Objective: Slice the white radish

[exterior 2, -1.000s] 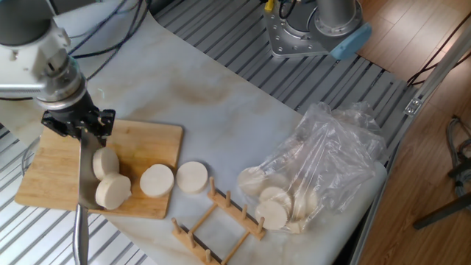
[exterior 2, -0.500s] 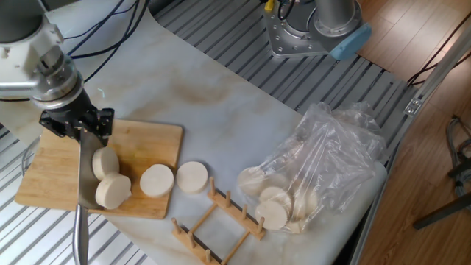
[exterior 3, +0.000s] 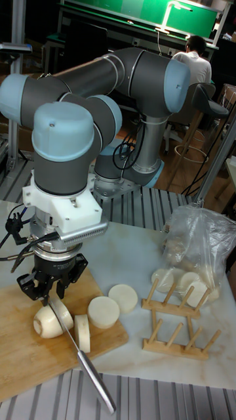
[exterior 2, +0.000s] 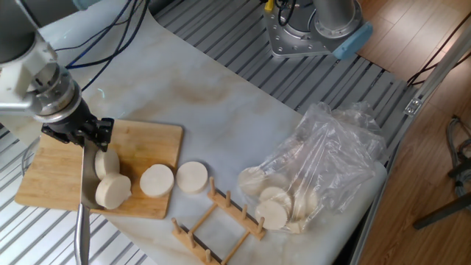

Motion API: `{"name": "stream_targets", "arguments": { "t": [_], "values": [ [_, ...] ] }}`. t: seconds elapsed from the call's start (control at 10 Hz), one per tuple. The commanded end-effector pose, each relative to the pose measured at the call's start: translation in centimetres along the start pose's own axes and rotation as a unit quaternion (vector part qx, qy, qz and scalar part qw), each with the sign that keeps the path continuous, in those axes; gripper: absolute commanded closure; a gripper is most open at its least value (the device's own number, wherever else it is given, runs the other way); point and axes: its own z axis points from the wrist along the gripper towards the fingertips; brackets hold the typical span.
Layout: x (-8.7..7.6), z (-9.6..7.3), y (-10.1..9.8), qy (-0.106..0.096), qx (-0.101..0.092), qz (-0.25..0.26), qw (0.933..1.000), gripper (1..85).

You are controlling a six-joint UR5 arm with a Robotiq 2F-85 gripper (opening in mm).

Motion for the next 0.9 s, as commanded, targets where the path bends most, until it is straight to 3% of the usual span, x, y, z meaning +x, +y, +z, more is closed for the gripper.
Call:
{"name": "stream_targets", "arguments": {
  "t": [0.0, 0.8],
  "values": [
    [0.1, -0.3, 1.0, 0.021, -0.018, 0.01, 0.9996, 50.3],
    [-0.6, -1.2, 0.6, 0.062, -0.007, 0.024, 0.9978, 58.7]
  ]
}}
